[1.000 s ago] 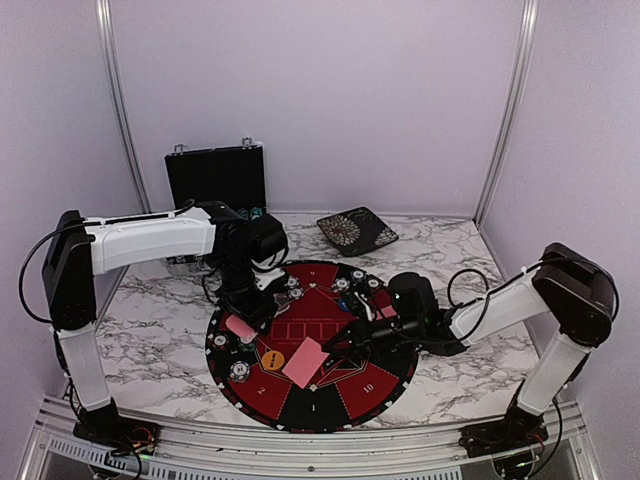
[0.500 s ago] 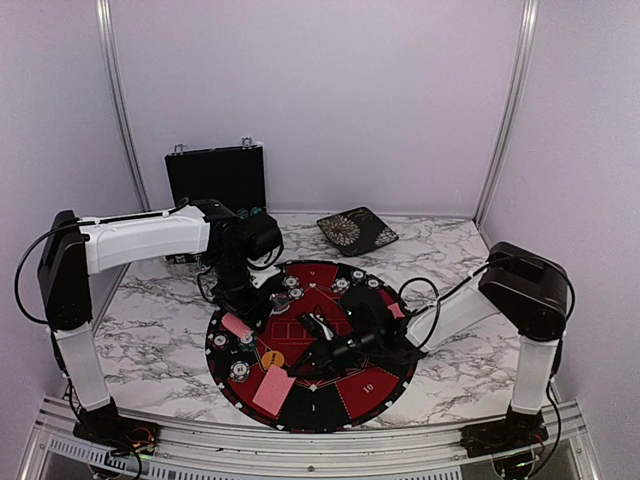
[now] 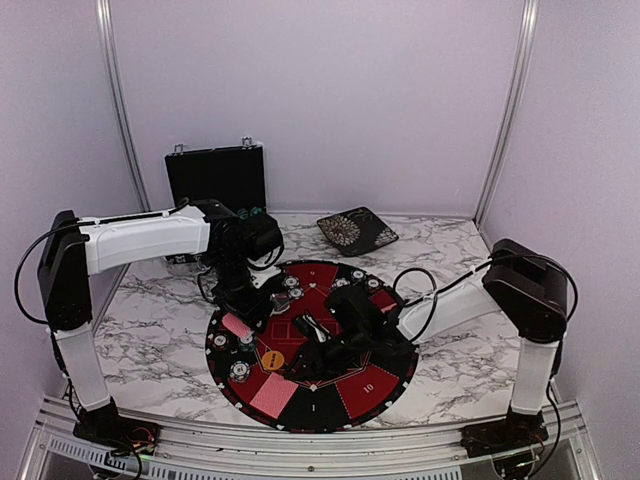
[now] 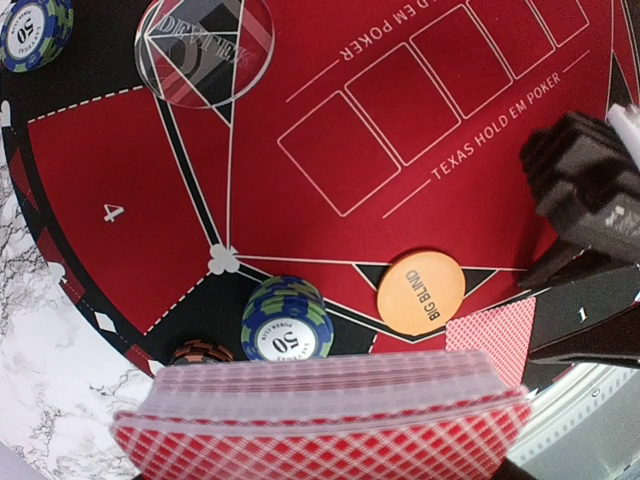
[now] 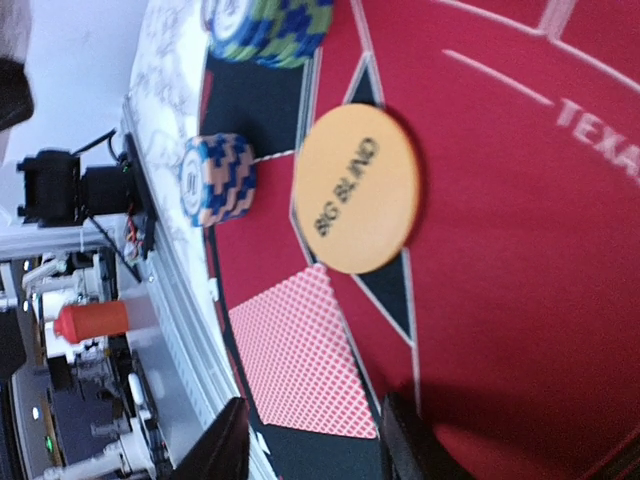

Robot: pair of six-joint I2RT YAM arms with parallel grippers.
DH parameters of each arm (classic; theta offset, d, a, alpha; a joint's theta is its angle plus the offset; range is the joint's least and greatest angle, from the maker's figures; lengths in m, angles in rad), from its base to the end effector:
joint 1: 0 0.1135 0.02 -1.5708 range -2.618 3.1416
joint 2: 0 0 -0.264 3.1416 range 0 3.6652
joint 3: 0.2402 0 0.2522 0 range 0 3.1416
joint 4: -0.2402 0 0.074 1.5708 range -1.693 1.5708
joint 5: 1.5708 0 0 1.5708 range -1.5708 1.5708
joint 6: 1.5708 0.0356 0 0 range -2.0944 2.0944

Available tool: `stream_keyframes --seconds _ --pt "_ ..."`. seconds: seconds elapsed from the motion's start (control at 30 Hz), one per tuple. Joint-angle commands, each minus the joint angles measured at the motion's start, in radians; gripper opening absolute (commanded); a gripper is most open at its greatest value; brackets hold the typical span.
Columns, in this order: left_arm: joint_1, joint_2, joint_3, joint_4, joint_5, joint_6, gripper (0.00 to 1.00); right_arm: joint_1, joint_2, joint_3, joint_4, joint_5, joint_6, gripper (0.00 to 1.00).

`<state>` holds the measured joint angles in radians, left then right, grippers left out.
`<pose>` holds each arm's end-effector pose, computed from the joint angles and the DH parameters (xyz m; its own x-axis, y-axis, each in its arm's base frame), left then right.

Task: Distribute texas hold em gaming equipment
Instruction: Distribute the poker card in the big blind area, then pick up the poker card from the face-down deck piles.

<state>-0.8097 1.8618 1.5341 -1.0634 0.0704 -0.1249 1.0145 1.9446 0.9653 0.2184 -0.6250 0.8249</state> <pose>0.2510 -0.2671 0.2366 -0.7644 0.6223 -0.1687 0.6407 0.7624 -0.0909 0.1815 0.3314 0.1184 -0.9173 -0.3472 -0.1951 -0.3518 0.4765 0.8057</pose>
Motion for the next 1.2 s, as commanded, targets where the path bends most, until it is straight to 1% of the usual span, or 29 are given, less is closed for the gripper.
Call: stream_keyframes --seconds 0.0,0.1,0.23,0.3,0.37,0.4,0.47,0.5,0.53,0.63,0.77,0.9,1.0,1.17 --pt "0.006 -0.040 0.009 -0.004 0.004 0.010 0.32 0.007 -0.091 0.009 -0.102 0.119 -0.073 0.51" --pt "0.006 -0.037 0.011 -0.004 0.010 0.011 0.32 0.008 -0.145 -0.005 -0.102 0.173 -0.091 0.61" --pt "0.004 -0.031 0.012 -0.004 0.023 0.011 0.32 0.001 -0.223 -0.016 -0.099 0.240 -0.099 0.67" --pt "0.002 -0.028 0.014 -0.004 0.025 0.011 0.32 -0.020 -0.245 -0.026 -0.066 0.246 -0.080 0.67" --pt "-0.003 -0.023 0.017 -0.005 0.027 0.013 0.32 -0.060 -0.258 -0.049 0.008 0.215 -0.029 0.66" --pt "-0.006 -0.021 0.019 -0.005 0.028 0.014 0.32 -0.085 -0.264 -0.071 0.075 0.178 0.007 0.64" --pt "-0.012 -0.020 0.019 -0.006 0.024 0.014 0.32 -0.130 -0.278 -0.135 0.236 0.125 0.104 0.63" --pt "-0.015 -0.020 0.021 -0.006 0.024 0.014 0.32 -0.147 -0.285 -0.153 0.289 0.121 0.136 0.63" --pt "-0.016 -0.020 0.021 -0.006 0.025 0.014 0.32 -0.161 -0.290 -0.158 0.306 0.120 0.152 0.63" --pt "-0.023 -0.021 0.023 -0.006 0.026 0.015 0.32 -0.198 -0.283 -0.132 0.266 0.096 0.152 0.63" --pt "-0.040 -0.019 0.034 -0.006 0.026 0.018 0.32 -0.252 -0.235 -0.105 0.277 0.001 0.189 0.63" --pt "-0.058 -0.011 0.048 -0.007 0.025 0.018 0.32 -0.261 -0.182 -0.052 0.261 -0.054 0.199 0.63" --pt "-0.071 -0.005 0.061 -0.010 0.027 0.019 0.32 -0.260 -0.149 -0.036 0.306 -0.089 0.240 0.63" --pt "-0.091 0.010 0.077 -0.014 0.029 0.018 0.32 -0.260 -0.128 -0.004 0.308 -0.108 0.246 0.63"
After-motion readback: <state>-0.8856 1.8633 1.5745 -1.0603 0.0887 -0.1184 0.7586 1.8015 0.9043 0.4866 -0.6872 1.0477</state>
